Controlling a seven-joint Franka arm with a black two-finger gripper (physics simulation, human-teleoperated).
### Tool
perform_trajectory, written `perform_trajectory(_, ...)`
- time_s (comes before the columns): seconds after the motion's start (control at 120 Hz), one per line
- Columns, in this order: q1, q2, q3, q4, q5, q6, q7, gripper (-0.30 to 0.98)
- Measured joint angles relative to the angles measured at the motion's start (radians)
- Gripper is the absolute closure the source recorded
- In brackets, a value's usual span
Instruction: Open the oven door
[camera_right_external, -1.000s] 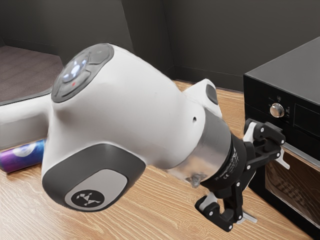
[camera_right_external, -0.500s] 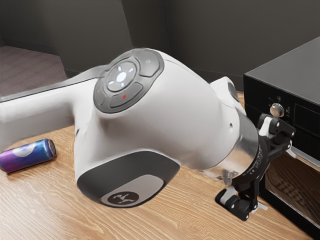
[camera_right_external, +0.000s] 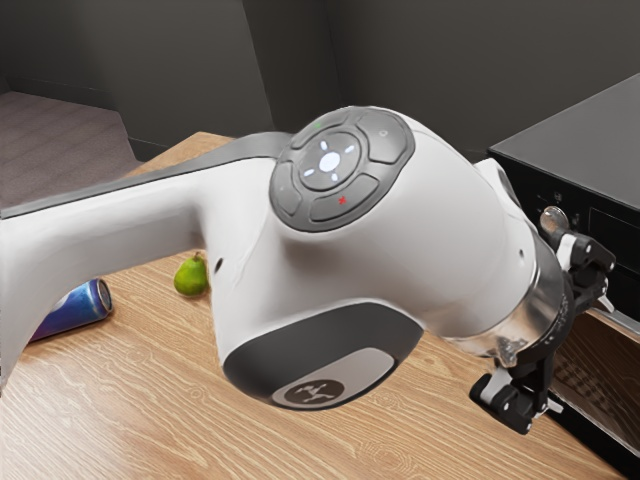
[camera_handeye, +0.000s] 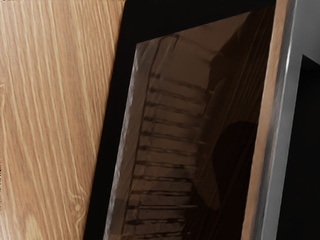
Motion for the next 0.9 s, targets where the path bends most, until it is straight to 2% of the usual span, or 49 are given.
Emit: perform_trajectory(0.9,0.031,0.093,0.044,0.085,-0.028,0.001,0.052,0.00)
